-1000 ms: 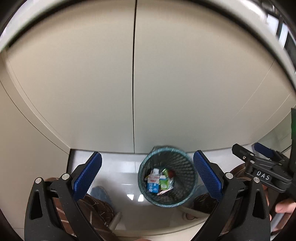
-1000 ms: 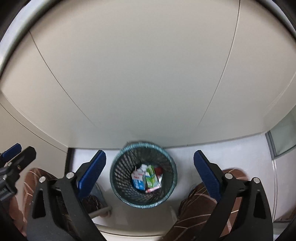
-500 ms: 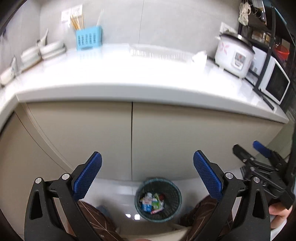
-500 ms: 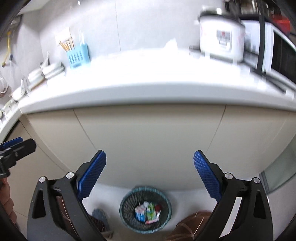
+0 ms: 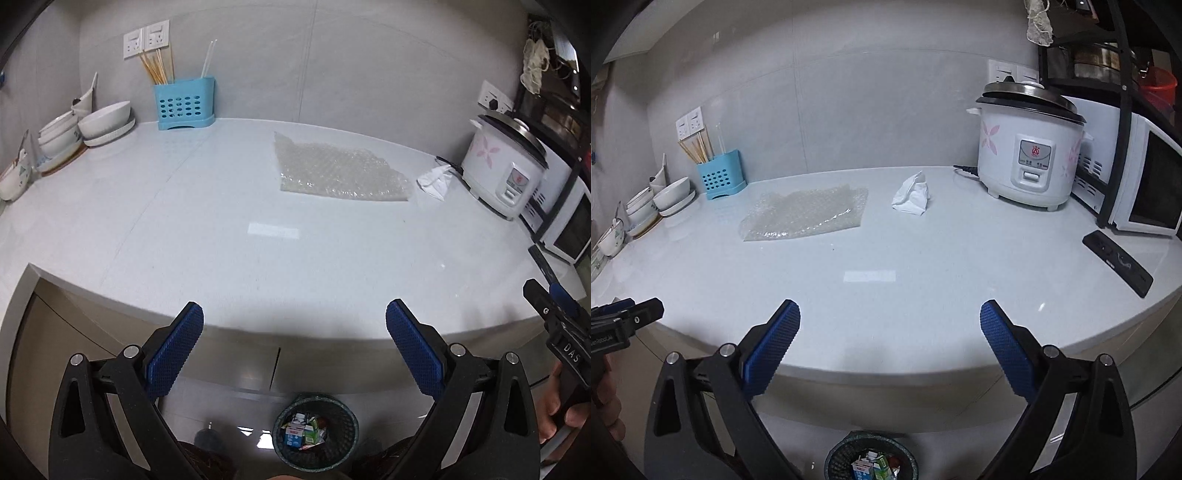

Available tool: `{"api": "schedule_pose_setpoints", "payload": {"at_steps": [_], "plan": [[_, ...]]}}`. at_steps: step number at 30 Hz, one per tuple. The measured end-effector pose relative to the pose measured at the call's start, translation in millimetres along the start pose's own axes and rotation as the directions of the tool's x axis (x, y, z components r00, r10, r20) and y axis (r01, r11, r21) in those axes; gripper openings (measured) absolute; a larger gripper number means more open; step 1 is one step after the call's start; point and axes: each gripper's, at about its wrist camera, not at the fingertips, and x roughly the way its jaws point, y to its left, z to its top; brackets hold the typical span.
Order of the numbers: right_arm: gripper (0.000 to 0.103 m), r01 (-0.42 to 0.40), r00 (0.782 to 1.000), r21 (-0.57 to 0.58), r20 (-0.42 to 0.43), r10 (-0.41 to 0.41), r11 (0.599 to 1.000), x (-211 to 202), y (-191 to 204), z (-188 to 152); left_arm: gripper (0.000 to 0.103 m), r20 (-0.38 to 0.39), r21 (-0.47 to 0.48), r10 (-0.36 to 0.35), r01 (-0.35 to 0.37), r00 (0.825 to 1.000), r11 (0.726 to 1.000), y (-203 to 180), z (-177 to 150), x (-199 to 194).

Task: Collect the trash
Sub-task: 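Raise both open tools back up to the counter, then grasp the bubble wrap sheet with the left tool while the right tool grasps the white tissue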

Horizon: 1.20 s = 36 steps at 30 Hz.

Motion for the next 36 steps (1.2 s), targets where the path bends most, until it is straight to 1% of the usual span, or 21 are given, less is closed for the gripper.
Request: {"api": "schedule_pose_setpoints", "payload": {"at_steps": [2, 4, 7, 11, 15, 18, 21, 25, 27, 32, 34, 36], "plan": [[0.094, -0.009, 1.0, -0.001, -0.025, 0.009, 1.0, 19, -2, 14, 0.097, -0.012, -0.014, 0.014, -0.014, 1.0, 1.0, 2, 15, 11], [0.094, -0.034, 0.997, 0.011, -0.065, 0.034, 0.999, 40, -4, 26, 0.097, -0.02, -0.025, 0.023, -0.024, 1.0, 0.999, 3, 30, 23], [0.094, -0.011, 0.997, 0.027, -0.071, 0.013, 1.0, 63, -11, 41, 0.097, -0.046, -0.045, 0.029, -0.031, 0.999, 0.998, 6, 49, 45], [0.094, 0.022, 0.995, 0.02, -0.102, -0.02, 1.0, 99, -18, 65, 0.097, -0.087, -0.067, 0.031, -0.036, 0.996, 0.997, 10, 74, 79], [0.094, 0.032, 0.99, 0.02, -0.139, -0.029, 0.999, 138, -26, 84, 0.097, -0.119, -0.085, 0.061, -0.071, 0.991, 0.994, 16, 98, 119], [0.094, 0.034, 0.985, 0.023, -0.17, -0.03, 0.999, 168, -32, 95, 0.097, -0.166, -0.111, 0.065, -0.084, 0.984, 0.99, 23, 111, 150], [0.094, 0.046, 0.982, 0.04, -0.186, -0.038, 0.998, 193, -38, 107, 0.097, -0.186, -0.118, 0.056, -0.079, 0.981, 0.99, 23, 122, 173], [0.094, 0.064, 0.977, 0.069, -0.206, -0.048, 0.996, 224, -46, 123, 0.097, -0.194, -0.113, 0.06, -0.083, 0.979, 0.99, 17, 135, 196], [0.094, 0.056, 0.976, 0.086, -0.214, -0.036, 0.995, 236, -47, 128, 0.097, -0.2, -0.105, 0.064, -0.087, 0.978, 0.991, 15, 142, 206], [0.094, 0.078, 0.968, 0.094, -0.246, -0.053, 0.993, 268, -43, 139, 0.097, -0.206, -0.095, 0.068, -0.09, 0.976, 0.991, 10, 161, 227], [0.094, 0.085, 0.964, 0.106, -0.261, -0.055, 0.991, 282, -42, 141, 0.097, -0.226, -0.084, 0.077, -0.099, 0.971, 0.992, 7, 165, 237], [0.094, 0.088, 0.961, 0.124, -0.271, -0.051, 0.988, 293, -41, 143, 0.097, -0.247, -0.09, 0.057, -0.082, 0.967, 0.993, 4, 167, 246]]}}
